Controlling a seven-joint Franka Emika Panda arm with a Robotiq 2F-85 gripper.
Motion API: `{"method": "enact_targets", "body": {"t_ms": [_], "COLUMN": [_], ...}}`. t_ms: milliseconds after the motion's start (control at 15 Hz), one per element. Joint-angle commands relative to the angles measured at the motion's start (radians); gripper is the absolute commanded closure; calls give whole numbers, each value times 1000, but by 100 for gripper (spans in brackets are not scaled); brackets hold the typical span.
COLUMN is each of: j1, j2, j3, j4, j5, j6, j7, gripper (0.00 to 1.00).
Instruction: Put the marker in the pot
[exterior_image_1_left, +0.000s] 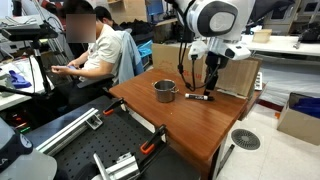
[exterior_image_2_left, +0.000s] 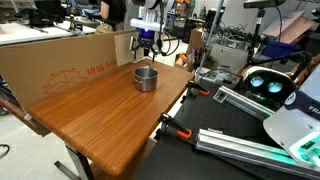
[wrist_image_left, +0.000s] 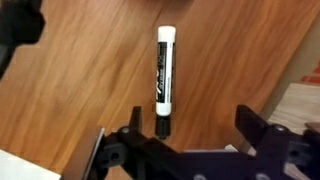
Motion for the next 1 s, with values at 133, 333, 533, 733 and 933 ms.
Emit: {"method": "enact_targets", "body": {"t_ms": [133,333,533,733,933], "j1": [52,64,70,72,70], "j2": [79,100,106,107,108], "j3": [-49,-58,-62,-64,-65], "j4": [44,54,68,78,85], "j5": [-29,-37,-47,-53,-63], "j6": [15,2,-15,-27,-48], "j7": [71,87,81,78,77], "gripper": [0,0,34,58,80]}}
